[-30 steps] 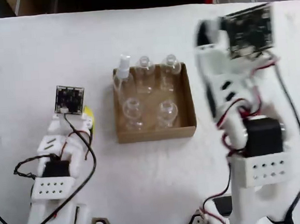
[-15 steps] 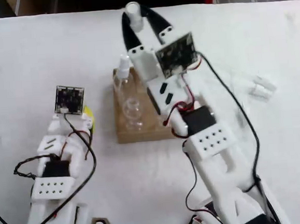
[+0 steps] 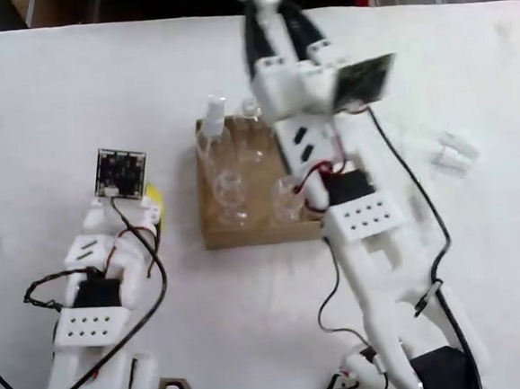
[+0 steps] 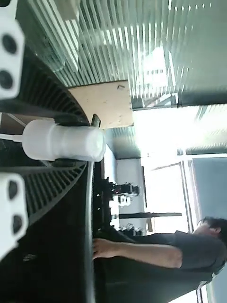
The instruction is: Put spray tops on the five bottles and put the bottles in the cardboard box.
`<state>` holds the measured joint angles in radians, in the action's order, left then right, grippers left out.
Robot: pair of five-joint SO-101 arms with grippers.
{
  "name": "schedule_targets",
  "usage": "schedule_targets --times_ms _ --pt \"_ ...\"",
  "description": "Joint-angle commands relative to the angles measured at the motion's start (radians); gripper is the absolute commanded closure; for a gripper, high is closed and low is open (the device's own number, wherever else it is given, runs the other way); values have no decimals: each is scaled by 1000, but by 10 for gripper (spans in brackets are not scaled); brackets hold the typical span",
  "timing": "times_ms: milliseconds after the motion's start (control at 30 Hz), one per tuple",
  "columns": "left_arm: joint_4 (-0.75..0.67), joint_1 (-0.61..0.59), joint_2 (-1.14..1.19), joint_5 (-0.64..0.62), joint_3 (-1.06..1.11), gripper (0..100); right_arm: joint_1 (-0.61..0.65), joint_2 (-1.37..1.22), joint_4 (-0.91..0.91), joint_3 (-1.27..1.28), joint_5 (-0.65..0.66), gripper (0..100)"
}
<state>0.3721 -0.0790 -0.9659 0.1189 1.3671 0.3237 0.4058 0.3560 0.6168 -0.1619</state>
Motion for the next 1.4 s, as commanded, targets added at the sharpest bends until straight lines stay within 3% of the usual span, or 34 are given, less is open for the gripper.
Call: schedule_targets --times_ms 0,333,1367 --pt "-35 8 1 12 -14 910 -59 -1 -99 -83 -95 984" --pt "-35 7 1 12 -14 910 -44 -5 -160 -92 -110 984" --pt "-35 7 1 12 -14 910 -21 -99 -91 -17 -92 984"
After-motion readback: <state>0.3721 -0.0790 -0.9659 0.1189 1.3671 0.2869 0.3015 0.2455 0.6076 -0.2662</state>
